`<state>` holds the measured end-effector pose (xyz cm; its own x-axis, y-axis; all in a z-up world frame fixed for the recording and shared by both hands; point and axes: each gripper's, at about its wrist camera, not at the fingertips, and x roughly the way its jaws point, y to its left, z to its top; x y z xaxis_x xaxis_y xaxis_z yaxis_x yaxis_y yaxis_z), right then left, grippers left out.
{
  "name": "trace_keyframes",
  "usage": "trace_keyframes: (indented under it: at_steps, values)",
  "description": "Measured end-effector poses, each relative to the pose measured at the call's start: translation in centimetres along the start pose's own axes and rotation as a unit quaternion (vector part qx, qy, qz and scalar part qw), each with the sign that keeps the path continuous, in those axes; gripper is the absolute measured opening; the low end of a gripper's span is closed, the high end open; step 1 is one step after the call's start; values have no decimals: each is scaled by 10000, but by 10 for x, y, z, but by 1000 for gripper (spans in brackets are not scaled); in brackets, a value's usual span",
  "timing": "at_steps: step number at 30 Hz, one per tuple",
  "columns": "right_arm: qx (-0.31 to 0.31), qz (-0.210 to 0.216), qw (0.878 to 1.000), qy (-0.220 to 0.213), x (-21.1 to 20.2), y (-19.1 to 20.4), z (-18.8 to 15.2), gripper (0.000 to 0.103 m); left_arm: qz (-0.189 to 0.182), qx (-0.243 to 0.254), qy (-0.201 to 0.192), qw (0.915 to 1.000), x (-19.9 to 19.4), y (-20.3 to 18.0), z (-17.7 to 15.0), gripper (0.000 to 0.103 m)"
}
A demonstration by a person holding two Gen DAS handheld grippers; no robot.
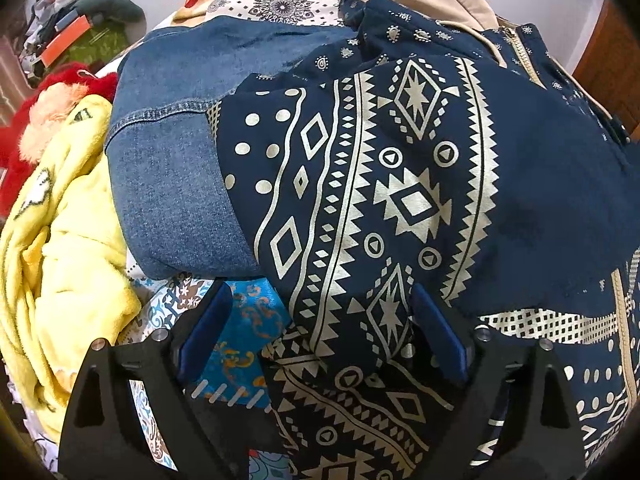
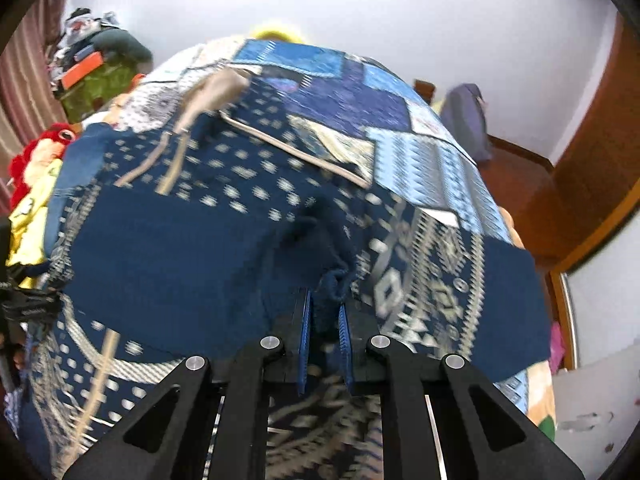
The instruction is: Fold large clothes
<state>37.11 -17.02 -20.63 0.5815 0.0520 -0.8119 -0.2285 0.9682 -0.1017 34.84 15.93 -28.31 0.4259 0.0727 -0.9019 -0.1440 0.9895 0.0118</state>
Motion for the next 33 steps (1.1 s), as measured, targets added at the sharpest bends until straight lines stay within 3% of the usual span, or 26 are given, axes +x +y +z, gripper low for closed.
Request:
trace_keyframes:
  at_steps: [7,14,19,22,30,32,33]
  values:
    - [-29,-1022,9947,134,3,-33,-16,11,107,38,57,9999,4,-3,7,96]
    - [634,-705,9948,374,-11,-86,-25,11,536,558,-150,9969,-22,-24,16,94]
    - [928,-600,9921,592,10,-108,-32,11,285,497,-560,9968,-63,-41,31,94]
    - [717,-915,9898,819,33,-111,-40,11,142,493,-722,9961,-80,-56,41,94]
    - [152,-1167,9912,602,25,-116,-61,11,-131,934,-948,9910,-92,-111,54,94]
    - [177,-1247,9903,588,22,-123,-66,16,-142,1071,-910,9900,-86,-124,58,94]
    - [190,-1395,9883,581,20,-127,-69,34,-188,1140,-870,9895,-82,-134,59,94]
